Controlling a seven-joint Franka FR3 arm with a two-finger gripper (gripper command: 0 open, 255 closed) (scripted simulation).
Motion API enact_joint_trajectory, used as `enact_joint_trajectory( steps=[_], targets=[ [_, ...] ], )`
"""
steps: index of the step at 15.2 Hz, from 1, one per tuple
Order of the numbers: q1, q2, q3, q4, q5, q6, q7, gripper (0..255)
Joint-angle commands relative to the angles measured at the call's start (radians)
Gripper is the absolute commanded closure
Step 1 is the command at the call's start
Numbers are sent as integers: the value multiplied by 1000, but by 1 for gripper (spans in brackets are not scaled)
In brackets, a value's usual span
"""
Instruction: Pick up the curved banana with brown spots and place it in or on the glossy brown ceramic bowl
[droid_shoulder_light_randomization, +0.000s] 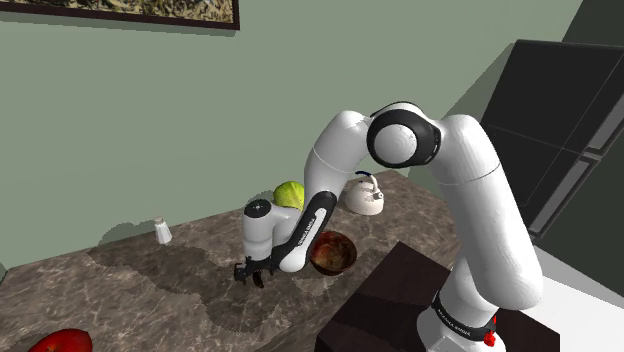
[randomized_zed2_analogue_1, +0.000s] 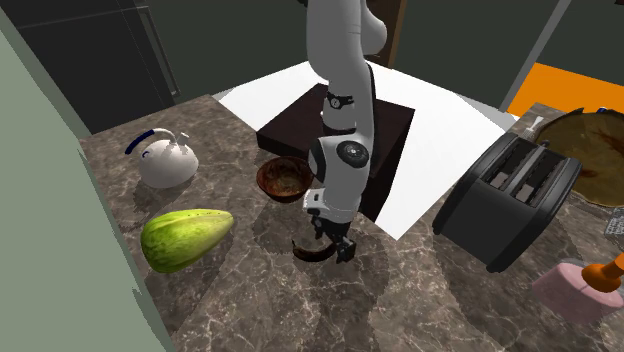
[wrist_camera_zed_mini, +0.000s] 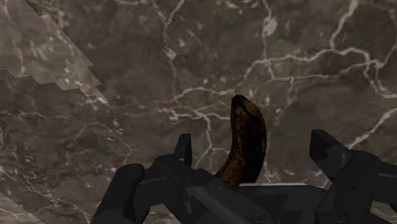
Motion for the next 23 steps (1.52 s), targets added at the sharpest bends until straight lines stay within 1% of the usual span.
enact_joint_trajectory(
  steps=[1, 9, 10, 18, 23],
  targets=[
    [11, 35, -14, 20, -10, 17, 10, 0],
    [11, 35, -14, 20, -10, 17, 10, 0],
    [11, 35, -14, 20, -10, 17, 10, 255],
    [17, 39, -14, 26, -9, 14, 15, 255],
    [-9, -18, 11, -4, 9, -15, -10, 255]
  ],
)
